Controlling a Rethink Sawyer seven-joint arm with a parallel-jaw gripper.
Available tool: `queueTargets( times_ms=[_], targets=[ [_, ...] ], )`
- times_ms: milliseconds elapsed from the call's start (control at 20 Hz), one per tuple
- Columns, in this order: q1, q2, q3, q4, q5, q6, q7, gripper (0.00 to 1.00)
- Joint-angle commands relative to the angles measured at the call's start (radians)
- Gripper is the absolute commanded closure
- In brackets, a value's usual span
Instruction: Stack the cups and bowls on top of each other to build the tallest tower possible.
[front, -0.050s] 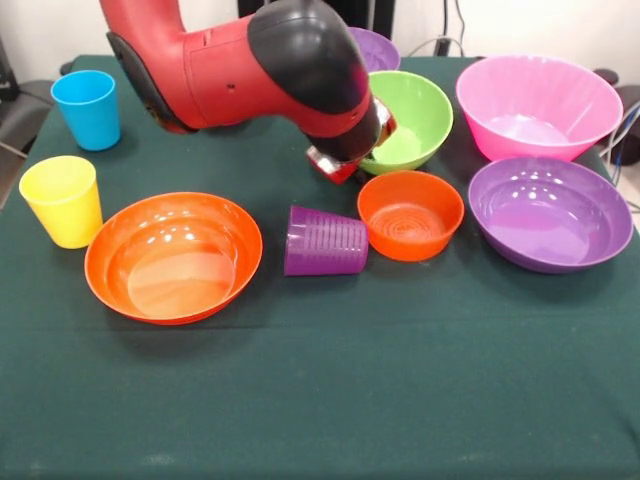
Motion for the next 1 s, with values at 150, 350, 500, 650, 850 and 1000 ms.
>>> queueTargets(
  times_ms=[150, 350, 500, 650, 850, 1000],
  targets=[
    [0.042, 0.126, -0.099, -0.125, -0.262, -0.541, 0.121, 0.0],
    [0.033, 0.113, -0.085, -0.101, -0.266, -0.531, 0.09, 0.0],
    [0.028, 0.097, -0.083, -0.07, -0.276, -0.565, 0.106, 0.0],
    [0.034, 0.093, -0.089, -0.072, -0.253, -0.493, 0.105, 0.0],
    [0.022, 0.072, -0.071, -0.058, -0.236, -0.455, 0.072, 0.0],
    [0.011, -0.003, -0.053, -0.019, -0.218, -0.425, 0.061, 0.0]
  ],
)
